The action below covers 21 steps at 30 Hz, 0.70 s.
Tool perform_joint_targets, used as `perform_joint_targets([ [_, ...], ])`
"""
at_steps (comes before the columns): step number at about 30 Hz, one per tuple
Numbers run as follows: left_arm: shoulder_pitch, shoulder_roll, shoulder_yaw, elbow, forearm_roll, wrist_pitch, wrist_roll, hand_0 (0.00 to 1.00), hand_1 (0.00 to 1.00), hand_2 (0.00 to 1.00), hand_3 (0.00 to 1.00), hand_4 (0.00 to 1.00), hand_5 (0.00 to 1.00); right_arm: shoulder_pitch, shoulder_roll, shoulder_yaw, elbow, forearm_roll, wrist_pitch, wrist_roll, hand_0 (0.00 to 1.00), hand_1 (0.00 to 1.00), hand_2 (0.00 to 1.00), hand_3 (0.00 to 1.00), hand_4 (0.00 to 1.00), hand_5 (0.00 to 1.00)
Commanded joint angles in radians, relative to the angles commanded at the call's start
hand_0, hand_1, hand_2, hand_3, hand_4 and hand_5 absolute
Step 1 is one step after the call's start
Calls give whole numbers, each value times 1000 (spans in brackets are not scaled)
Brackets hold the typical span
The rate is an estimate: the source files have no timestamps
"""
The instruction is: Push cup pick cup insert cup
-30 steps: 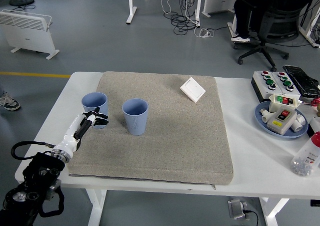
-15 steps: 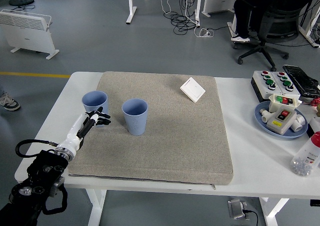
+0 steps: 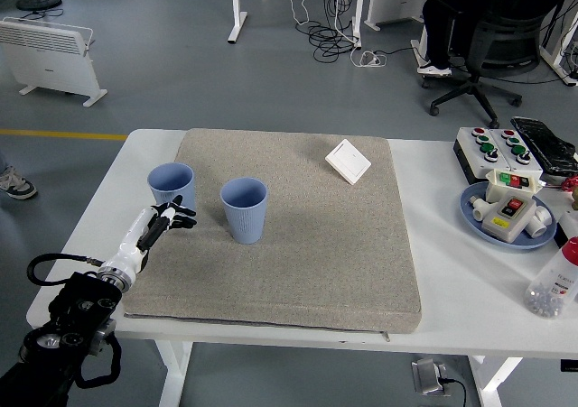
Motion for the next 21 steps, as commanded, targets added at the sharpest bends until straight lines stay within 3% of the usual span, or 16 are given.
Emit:
perform_joint_targets([
  [10,-49,-22,-36,88,27,12,-28,748,570,501,492,581,998,6,2,-10,0,2,1,0,755,626,648,558,80,473],
  [21,-87,-54,-83,138,61,16,-45,749,567,501,488,577,998,9,4,-17,0,6,2,0,754,626,645,557,79,470],
])
